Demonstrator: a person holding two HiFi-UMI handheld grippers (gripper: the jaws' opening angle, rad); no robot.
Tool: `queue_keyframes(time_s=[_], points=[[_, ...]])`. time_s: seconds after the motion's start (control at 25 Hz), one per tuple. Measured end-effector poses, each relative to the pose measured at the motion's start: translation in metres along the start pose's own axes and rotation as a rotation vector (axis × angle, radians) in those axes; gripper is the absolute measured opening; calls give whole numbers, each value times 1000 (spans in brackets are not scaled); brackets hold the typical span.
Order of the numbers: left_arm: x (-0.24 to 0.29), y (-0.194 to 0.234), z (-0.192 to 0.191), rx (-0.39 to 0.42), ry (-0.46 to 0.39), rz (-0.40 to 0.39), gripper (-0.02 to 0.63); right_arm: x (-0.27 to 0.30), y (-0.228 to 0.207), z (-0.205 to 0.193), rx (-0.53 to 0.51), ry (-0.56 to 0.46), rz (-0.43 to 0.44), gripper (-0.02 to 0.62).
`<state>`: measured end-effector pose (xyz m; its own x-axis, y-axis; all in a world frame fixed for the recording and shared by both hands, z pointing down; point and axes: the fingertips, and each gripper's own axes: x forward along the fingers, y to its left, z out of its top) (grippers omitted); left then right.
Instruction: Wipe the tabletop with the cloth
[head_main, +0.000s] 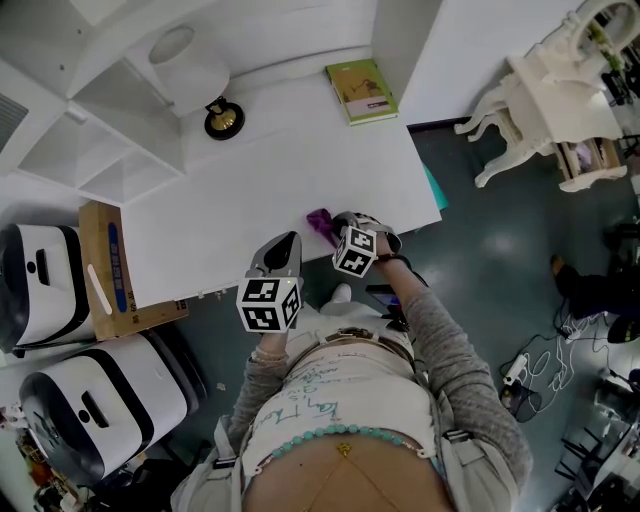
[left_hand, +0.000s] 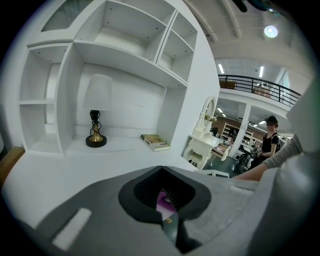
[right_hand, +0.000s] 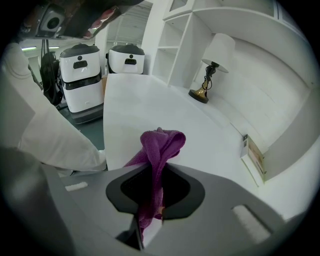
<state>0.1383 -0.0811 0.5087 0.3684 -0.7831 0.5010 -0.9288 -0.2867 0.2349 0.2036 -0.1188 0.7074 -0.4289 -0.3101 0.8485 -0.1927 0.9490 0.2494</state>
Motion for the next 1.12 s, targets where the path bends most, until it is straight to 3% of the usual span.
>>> queue_keyframes(time_s=[1.12], points=[[11,-16,2,34,12,-30,2,-13,-25,-42,72,26,-32,75]])
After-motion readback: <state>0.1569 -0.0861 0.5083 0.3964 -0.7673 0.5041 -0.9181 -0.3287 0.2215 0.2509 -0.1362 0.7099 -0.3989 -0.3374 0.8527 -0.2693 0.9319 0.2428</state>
